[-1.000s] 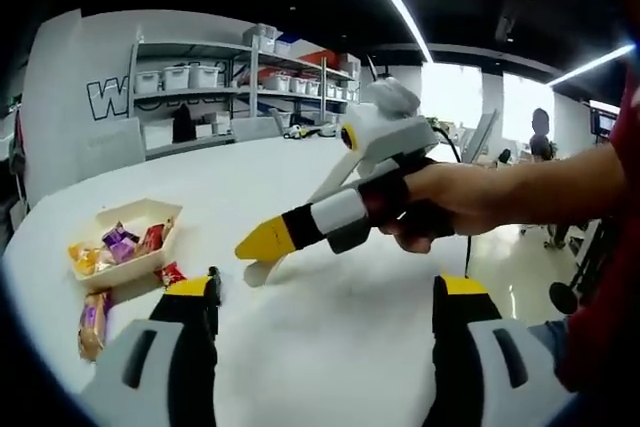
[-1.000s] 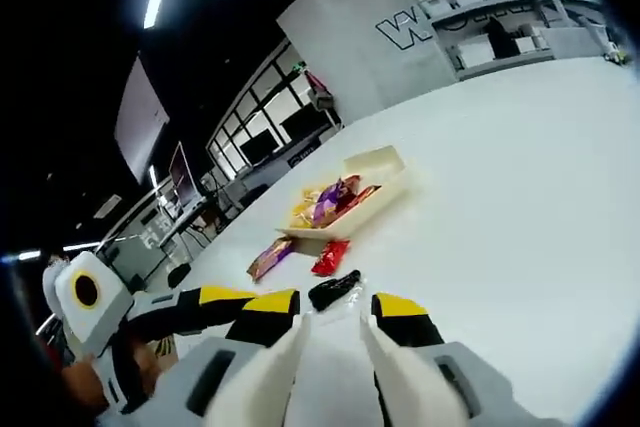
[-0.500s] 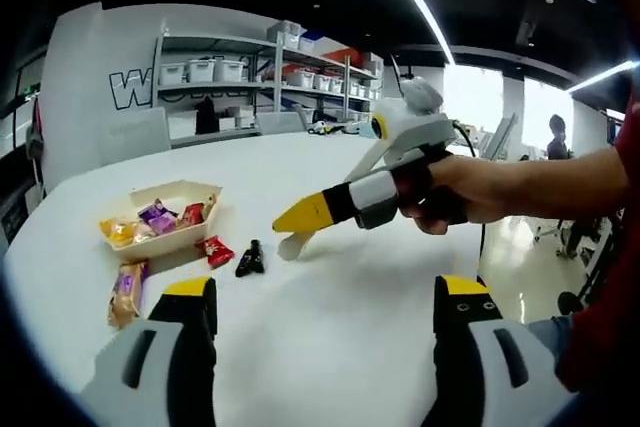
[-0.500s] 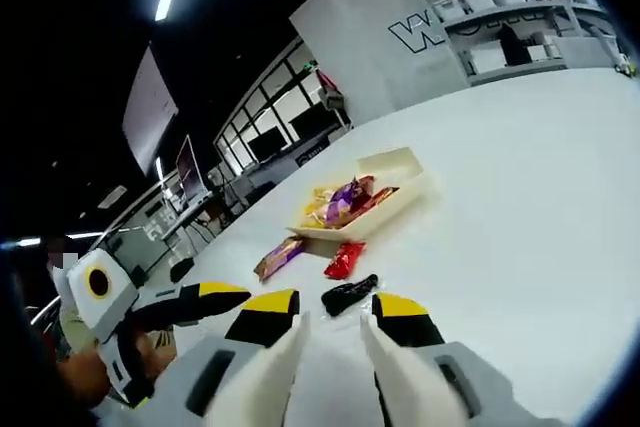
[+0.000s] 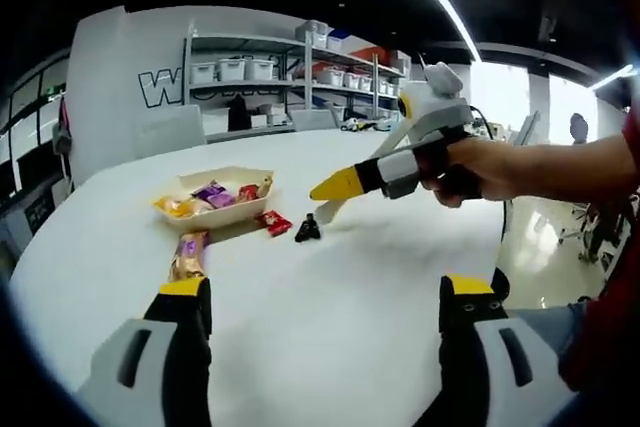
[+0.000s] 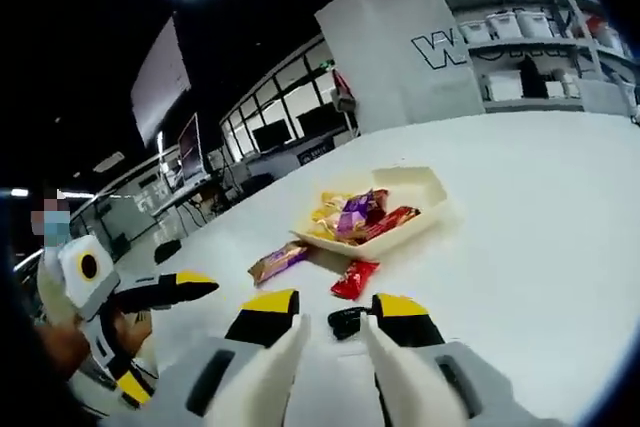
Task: Place the target food into the container with the food tongs after gripping and lifting it, then release it inside without dropping or visibly crushing the food.
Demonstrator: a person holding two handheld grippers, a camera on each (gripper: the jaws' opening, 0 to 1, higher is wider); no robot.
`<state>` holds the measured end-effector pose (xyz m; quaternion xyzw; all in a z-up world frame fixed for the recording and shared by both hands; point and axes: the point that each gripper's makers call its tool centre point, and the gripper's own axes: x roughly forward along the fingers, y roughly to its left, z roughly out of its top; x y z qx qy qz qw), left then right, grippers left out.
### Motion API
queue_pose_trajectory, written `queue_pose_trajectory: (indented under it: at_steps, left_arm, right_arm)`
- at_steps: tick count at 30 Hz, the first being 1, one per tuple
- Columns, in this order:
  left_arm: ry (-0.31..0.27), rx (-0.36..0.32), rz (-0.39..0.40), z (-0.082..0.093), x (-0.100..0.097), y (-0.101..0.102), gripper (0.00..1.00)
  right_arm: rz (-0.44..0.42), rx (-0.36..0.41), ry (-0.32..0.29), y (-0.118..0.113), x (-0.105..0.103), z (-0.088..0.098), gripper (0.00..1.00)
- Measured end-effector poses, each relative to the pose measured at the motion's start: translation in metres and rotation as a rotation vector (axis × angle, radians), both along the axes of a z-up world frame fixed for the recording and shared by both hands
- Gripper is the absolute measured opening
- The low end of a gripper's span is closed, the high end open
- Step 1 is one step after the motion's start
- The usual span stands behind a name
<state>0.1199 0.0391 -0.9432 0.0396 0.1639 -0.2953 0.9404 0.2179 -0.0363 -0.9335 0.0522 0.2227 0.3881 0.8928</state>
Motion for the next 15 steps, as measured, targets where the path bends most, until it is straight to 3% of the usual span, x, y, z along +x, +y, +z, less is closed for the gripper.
queue_pose_trajectory:
  at_steps: [4, 7, 15]
  left_arm:
    - [-0.004, -0.054, 0.057, 0.007, -0.006, 0.018, 0.99]
    - [-0.014, -0.055, 0.076, 0.011, -0.012, 0.027, 0.97]
    - [-0.040, -0.061, 0.115, 0.018, -0.026, 0.044, 0.95]
  right_arm:
    - [0.035, -0.071, -0.039, 0.009, 0.004, -0.001, 0.25]
    - [0.052, -0.134, -0.073, 0.014, 0.007, -0.007, 0.25]
    - [0.047, -0.163, -0.113, 0.014, 0.013, -0.005, 0.26]
